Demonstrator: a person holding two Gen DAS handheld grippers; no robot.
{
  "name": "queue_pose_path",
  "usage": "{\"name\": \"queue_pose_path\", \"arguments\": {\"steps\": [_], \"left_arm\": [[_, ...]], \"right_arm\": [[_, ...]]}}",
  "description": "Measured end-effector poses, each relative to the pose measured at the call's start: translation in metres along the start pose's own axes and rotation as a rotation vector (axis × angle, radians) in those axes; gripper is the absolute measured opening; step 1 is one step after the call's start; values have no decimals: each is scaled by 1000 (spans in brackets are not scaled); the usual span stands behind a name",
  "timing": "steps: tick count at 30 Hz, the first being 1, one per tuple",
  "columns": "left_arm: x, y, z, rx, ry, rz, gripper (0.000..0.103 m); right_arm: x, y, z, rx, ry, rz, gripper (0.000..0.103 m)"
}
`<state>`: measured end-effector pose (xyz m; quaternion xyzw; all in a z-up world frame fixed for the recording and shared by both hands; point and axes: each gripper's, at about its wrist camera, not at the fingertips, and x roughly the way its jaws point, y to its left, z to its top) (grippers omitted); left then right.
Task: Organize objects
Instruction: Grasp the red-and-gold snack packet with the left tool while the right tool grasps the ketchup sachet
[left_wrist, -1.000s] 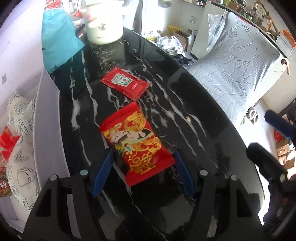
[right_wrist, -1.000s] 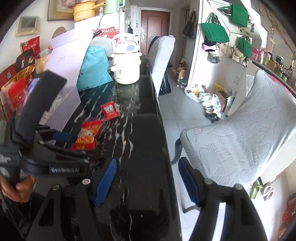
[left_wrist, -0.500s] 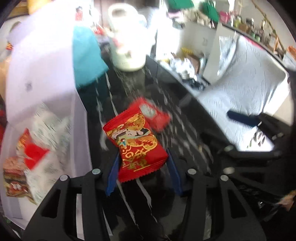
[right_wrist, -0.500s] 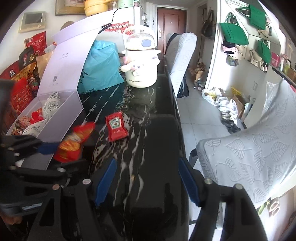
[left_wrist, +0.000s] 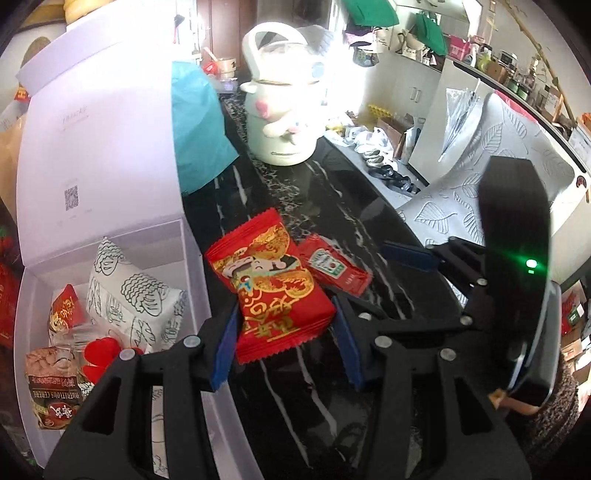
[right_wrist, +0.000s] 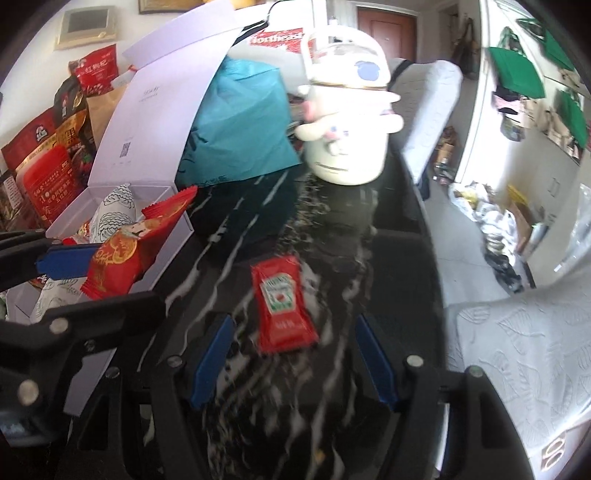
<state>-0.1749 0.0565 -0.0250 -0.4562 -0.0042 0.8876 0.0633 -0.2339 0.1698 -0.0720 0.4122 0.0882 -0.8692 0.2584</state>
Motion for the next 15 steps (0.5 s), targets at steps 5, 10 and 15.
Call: {"name": "queue_pose_path", "arguments": {"steps": [5, 10, 15], "left_arm": [[3, 5, 0, -20, -3, -10, 47], [0, 2, -4, -13, -16, -23, 47], [-9, -6, -9, 7, -18, -34, 47]], "right_arm": [[18, 11, 7, -47, 19, -8, 53], [22, 14, 2, -49, 60, -34, 33], [9, 9, -12, -10, 57, -33, 25]]}}
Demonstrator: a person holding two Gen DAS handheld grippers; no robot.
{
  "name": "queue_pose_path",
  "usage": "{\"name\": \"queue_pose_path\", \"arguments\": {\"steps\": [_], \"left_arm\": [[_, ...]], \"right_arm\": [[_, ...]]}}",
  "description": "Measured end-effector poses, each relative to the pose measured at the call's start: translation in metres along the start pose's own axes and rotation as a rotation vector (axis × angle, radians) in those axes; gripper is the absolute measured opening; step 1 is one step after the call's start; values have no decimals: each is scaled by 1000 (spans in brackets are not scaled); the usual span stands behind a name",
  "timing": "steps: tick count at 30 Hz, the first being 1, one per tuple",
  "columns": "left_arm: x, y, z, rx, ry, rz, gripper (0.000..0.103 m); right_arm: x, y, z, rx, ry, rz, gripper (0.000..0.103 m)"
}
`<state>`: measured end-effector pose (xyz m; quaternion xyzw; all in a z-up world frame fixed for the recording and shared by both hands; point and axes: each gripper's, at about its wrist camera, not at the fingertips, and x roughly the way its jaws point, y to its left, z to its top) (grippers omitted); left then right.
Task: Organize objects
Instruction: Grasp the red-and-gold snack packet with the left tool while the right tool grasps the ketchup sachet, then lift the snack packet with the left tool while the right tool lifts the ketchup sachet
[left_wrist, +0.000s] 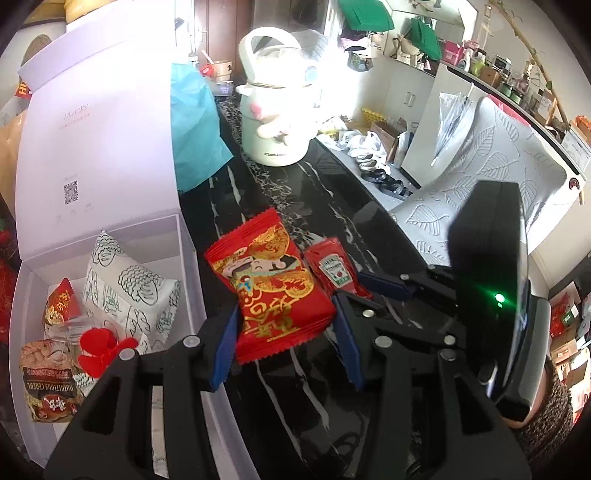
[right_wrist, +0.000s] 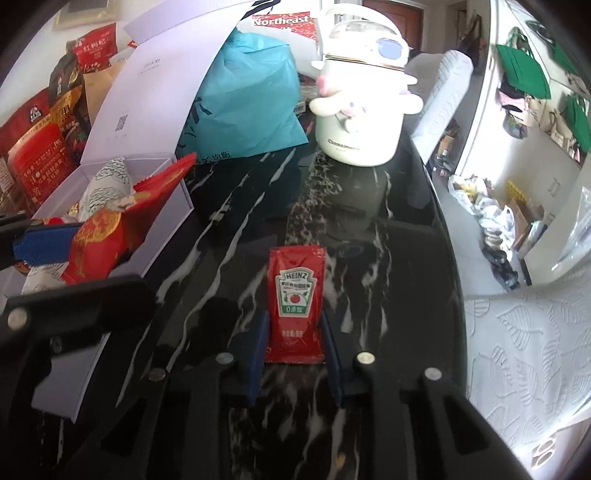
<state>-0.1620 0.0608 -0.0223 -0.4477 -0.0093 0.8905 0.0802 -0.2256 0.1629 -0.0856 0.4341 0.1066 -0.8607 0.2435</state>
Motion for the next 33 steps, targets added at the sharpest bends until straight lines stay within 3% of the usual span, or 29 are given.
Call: {"name": "queue_pose_path", "arguments": {"steps": [14, 22, 24, 26, 33], "left_arm": [[-13, -37, -56, 78, 103, -117, 47], [-10, -46, -97, 120, 149, -138, 47], [-8, -45, -105, 125, 164, -142, 47], [-13, -46, -109, 147, 146, -121, 47], [-19, -38, -115, 140, 134, -122, 47]], "right_arm": [[-77, 2, -95, 95, 16, -64, 22], [-111, 20, -137, 103, 10, -87, 23], [-114, 23, -143, 116, -12, -103, 31], [-113, 26, -147, 129, -20, -96, 59], [-105, 33, -145, 113, -60, -149, 60]]}}
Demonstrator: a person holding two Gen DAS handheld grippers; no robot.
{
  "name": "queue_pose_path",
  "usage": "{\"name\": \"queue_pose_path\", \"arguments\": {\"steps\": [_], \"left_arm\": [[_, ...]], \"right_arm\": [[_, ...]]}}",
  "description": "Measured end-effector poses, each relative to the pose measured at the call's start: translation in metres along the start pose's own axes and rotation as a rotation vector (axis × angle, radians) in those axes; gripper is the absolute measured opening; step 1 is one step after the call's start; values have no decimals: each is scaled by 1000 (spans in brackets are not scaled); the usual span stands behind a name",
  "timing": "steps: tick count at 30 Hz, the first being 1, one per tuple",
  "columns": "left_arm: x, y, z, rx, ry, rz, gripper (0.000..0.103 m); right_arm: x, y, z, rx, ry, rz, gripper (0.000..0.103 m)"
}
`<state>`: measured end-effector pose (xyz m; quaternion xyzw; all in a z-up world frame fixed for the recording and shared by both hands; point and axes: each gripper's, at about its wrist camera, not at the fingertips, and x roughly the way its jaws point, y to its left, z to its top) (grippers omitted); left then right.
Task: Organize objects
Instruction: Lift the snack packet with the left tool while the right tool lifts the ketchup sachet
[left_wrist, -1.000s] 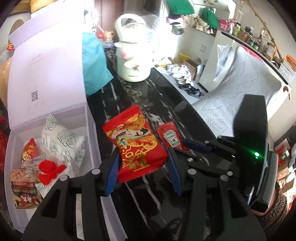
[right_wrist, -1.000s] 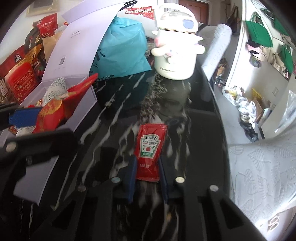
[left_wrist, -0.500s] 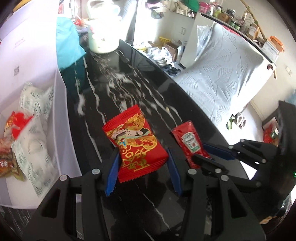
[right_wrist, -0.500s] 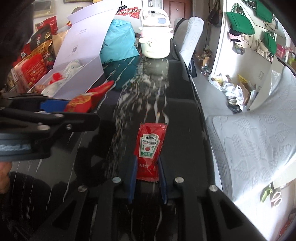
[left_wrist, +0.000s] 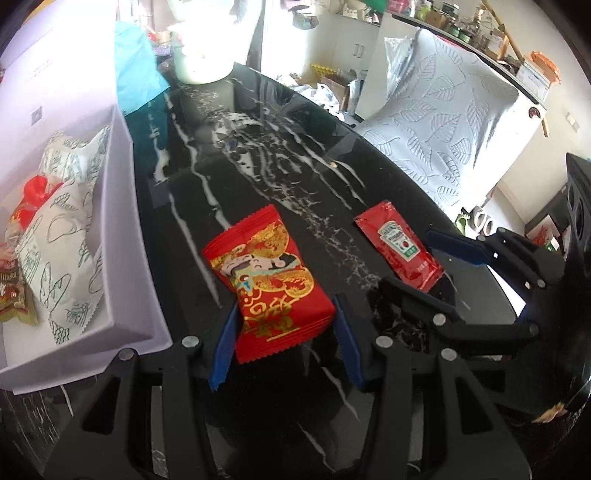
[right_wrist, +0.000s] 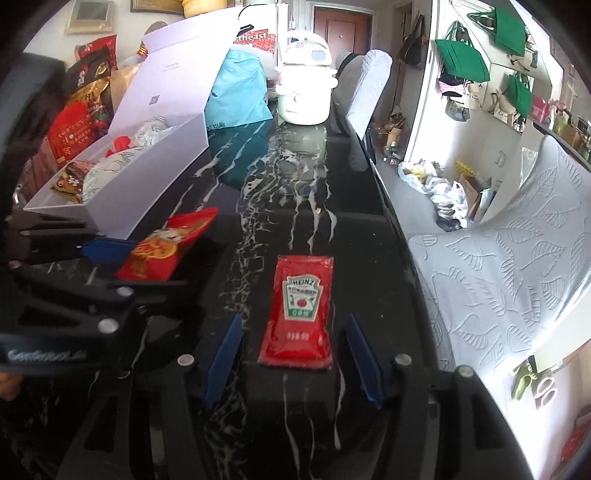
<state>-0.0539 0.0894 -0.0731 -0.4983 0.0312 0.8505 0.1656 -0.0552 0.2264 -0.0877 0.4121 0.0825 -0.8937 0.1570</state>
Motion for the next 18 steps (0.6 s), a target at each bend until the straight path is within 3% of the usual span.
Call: {"name": "queue_pose_path", "arguments": {"steps": [7, 9, 12, 18], "left_arm": [[-2, 7, -5, 6, -31, 20, 47], [-2, 8, -5, 7, -36, 20, 47], [-2, 8, -6, 9, -45, 21, 47], [-3, 7, -8, 18, -50, 28, 48]], "right_arm": [[3, 0, 1, 69, -14, -29, 62], [3, 0, 0, 81, -18, -36, 58], [-1, -1, -3, 114, -34, -60, 31], [-5, -3, -7, 135, -49, -67, 26]]}}
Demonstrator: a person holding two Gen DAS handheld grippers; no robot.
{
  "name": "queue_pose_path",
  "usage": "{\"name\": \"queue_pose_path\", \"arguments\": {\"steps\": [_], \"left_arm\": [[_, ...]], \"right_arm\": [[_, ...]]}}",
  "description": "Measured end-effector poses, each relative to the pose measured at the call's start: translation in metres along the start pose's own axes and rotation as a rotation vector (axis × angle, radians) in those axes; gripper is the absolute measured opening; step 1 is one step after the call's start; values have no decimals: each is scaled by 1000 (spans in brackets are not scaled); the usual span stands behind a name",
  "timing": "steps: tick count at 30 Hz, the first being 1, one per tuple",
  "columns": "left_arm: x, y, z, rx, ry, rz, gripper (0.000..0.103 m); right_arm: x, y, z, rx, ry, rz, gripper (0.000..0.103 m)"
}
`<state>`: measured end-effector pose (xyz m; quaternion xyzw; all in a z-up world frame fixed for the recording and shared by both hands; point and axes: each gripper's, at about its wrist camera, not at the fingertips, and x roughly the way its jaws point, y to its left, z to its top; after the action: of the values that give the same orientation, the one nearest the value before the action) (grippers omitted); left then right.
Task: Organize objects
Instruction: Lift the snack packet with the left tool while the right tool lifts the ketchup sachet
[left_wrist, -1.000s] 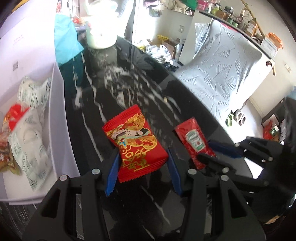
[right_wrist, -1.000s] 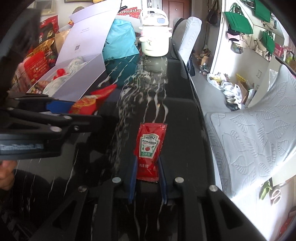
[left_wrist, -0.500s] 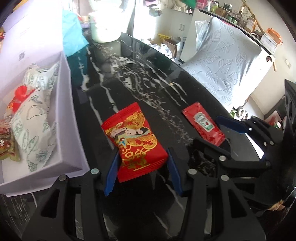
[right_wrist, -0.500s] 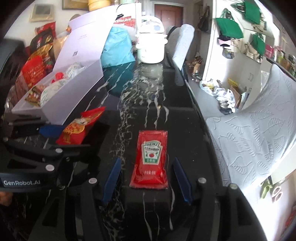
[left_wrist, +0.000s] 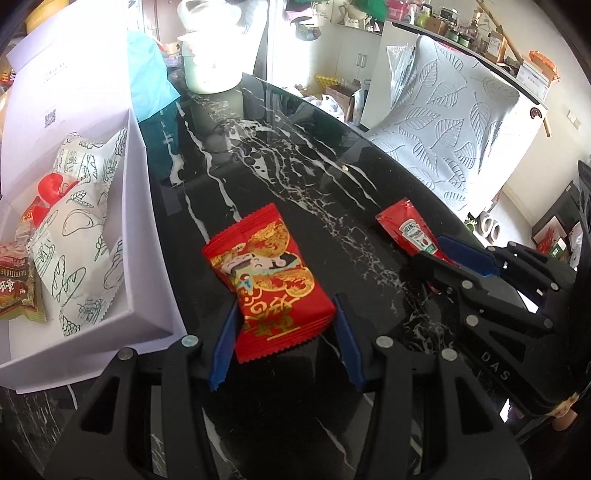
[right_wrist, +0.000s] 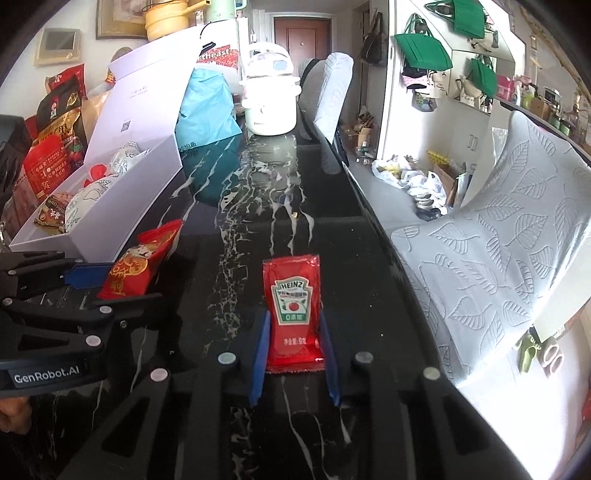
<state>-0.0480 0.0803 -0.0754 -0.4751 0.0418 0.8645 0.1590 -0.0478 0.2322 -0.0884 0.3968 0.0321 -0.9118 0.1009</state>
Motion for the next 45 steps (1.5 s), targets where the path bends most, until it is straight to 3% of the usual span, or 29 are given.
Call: {"name": "queue_pose_path", "arguments": {"steps": [13, 27, 45], "left_arm": [[-9, -8, -1, 15, 17, -42, 48], [-40, -6, -12, 36, -17, -7, 48], [-92, 24, -44, -42, -65, 35, 48]], "right_arm": [[-17, -11, -7, 87, -4, 40, 26], [-47, 11, -5, 30, -16, 47, 26], [-78, 69, 1, -100, -46, 146, 26]]}}
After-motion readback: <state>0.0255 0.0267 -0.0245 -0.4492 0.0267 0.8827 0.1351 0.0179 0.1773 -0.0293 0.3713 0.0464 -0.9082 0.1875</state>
